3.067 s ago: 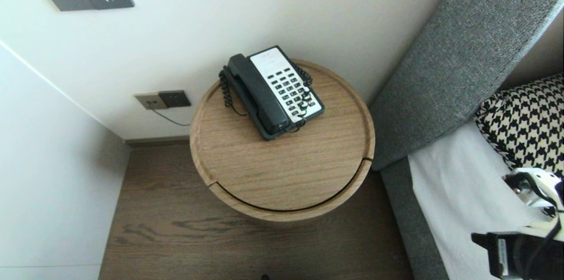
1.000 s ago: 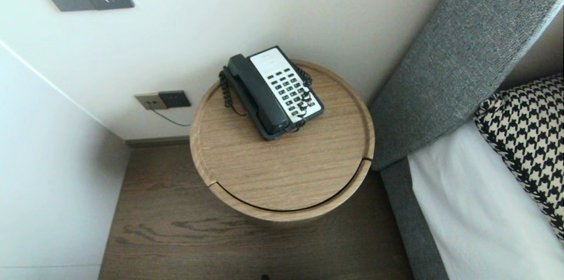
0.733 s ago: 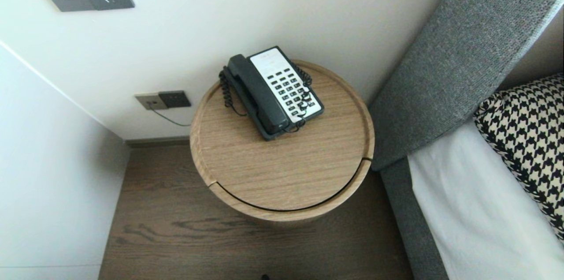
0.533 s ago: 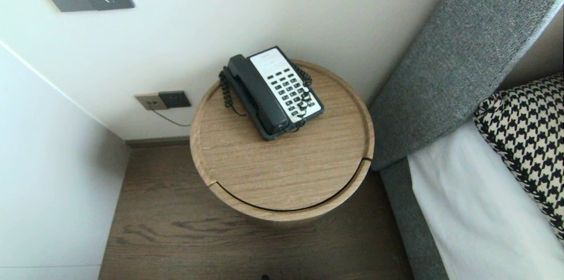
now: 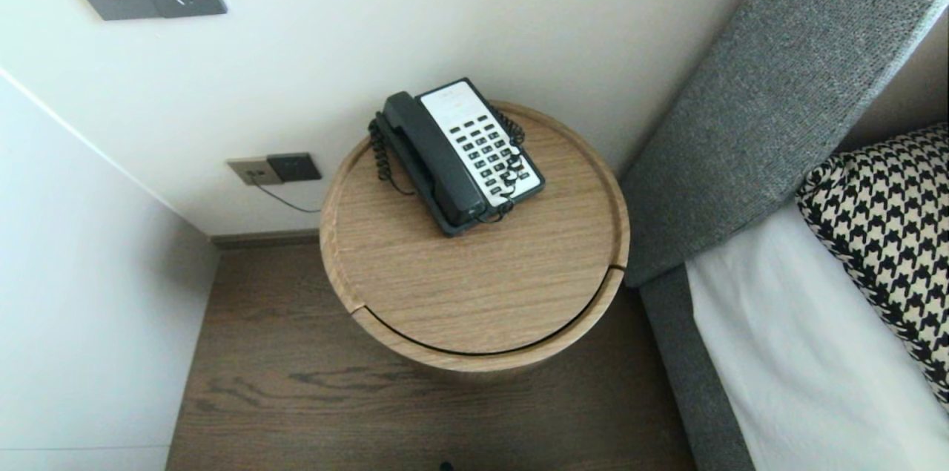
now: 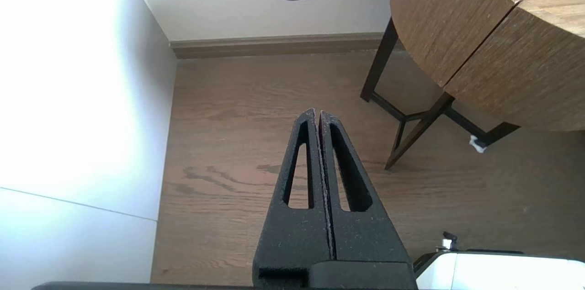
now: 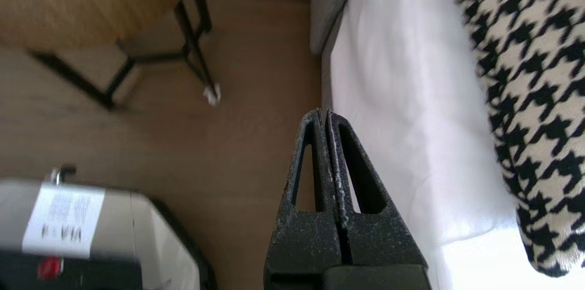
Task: Open the nightstand drawer
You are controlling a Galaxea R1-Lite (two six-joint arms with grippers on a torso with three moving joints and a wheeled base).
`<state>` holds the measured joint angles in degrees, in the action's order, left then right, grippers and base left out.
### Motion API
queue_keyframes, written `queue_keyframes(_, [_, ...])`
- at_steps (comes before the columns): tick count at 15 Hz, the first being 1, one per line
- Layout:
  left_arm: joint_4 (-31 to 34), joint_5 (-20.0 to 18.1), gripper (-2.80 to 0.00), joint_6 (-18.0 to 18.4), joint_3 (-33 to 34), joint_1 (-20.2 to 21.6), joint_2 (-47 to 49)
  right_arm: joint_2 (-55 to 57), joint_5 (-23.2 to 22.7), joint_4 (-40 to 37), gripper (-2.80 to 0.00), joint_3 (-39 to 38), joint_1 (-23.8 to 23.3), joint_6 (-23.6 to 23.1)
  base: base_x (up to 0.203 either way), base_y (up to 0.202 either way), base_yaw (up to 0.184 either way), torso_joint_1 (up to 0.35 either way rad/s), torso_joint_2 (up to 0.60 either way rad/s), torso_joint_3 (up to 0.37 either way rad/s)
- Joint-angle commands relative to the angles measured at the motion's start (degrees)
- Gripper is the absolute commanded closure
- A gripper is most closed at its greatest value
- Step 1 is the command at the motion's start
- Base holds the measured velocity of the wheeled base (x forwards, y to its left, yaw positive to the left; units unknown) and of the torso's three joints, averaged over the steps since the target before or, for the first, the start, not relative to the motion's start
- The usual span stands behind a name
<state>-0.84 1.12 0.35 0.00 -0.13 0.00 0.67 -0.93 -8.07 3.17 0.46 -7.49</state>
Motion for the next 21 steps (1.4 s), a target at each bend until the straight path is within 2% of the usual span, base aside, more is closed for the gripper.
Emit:
queue_keyframes(1, [-0.04, 0.02, 0.00, 0.00, 0.00, 0.05, 0.00, -0.99, 0.19, 6.30, 0.00, -2.49, 0.06, 2.60, 0.000, 0.000, 0.000, 0.000, 0.00, 0.000])
queue_keyframes(2, [-0.03, 0.02, 0.00, 0.00, 0.00, -0.04, 0.00, -0.96, 0.22, 7.98, 0.00, -3.15, 0.06, 4.16, 0.000, 0.000, 0.000, 0.000, 0.00, 0.000])
queue_keyframes(8, [-0.04, 0.02, 0.00, 0.00, 0.00, -0.04, 0.00, -1.02, 0.23, 7.98, 0.00, -3.08, 0.06, 5.81, 0.000, 0.000, 0.000, 0.000, 0.00, 0.000])
queue_keyframes(21, [-0.04, -0.07, 0.00, 0.52, 0.00, -0.04, 0.00, -0.93, 0.23, 7.98, 0.00, -3.08, 0.06, 5.90, 0.000, 0.000, 0.000, 0.000, 0.00, 0.000])
